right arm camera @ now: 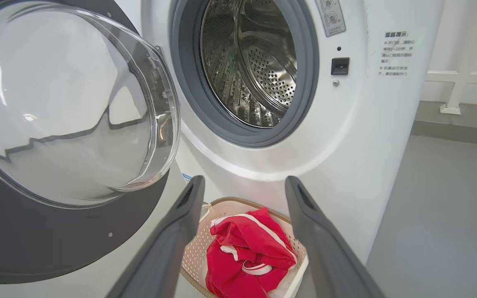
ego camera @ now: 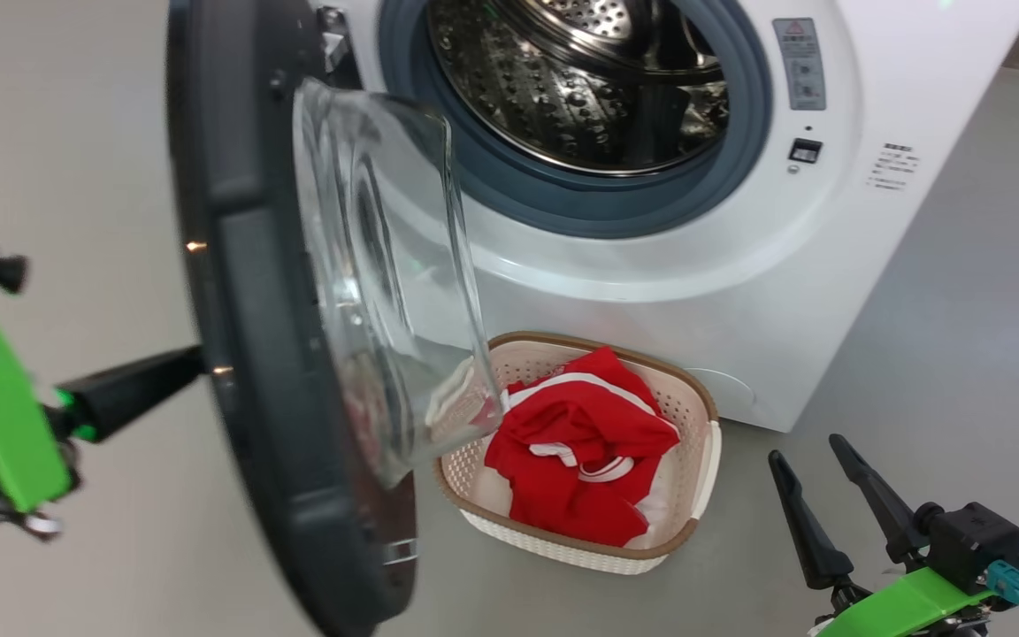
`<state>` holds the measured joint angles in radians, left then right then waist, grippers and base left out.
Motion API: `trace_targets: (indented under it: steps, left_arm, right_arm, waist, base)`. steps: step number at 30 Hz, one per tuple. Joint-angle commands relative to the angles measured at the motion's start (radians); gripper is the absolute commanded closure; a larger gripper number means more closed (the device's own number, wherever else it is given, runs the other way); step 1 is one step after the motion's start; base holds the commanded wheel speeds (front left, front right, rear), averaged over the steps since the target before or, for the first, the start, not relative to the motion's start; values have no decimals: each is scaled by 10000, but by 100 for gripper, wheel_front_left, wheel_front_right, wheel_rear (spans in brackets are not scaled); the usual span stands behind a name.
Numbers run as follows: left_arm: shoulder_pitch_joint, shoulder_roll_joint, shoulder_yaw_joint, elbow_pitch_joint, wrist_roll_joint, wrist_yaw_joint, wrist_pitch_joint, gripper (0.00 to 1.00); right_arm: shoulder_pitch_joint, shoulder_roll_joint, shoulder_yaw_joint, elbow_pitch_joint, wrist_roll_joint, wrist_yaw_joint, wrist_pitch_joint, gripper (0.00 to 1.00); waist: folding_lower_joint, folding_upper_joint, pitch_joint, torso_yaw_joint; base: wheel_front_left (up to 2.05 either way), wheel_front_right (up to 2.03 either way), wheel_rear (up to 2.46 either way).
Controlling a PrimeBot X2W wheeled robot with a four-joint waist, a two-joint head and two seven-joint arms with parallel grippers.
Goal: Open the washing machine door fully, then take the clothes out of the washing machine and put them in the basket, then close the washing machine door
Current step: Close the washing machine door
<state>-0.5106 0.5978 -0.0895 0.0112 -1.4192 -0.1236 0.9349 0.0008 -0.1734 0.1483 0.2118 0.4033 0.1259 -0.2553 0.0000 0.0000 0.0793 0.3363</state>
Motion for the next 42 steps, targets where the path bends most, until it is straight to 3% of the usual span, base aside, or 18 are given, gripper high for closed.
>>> trace_targets:
  steps: [1,8,18,31,42]
  left_arm:
    - [-363,204,228,-445,-198,-71,-49,100]
    - [-861,-357,-967,-718,455,-71,-1117,100]
    - [-1668,-850,-2046,-64,869,-71,-3138,100]
    - [-3178,-825,-3151,1334,1168,-71,-5361,100]
    - [-4421,-859,-3840,2672,1190,-71,-6785,100]
  right_arm:
    - [-24,-75,132,-269,-124,48,-65,0]
    - [-27,-43,-288,-346,-143,48,-65,0]
    - [-134,85,-560,-433,-180,48,-65,0]
    - [-665,364,-567,-498,-149,48,-65,0]
    - [-1049,552,-562,-493,-110,48,-65,0]
  waist:
    - [0,0,11,-235]
    - [0,0,93,-851]
    - [0,0,358,-1974]
    - [0,0,1180,-3255]
    - [0,0,1721,-3899]
  base:
    - [0,0,0]
    - [0,0,0]
    - [0,0,0]
    - [0,0,0]
    - [0,0,0]
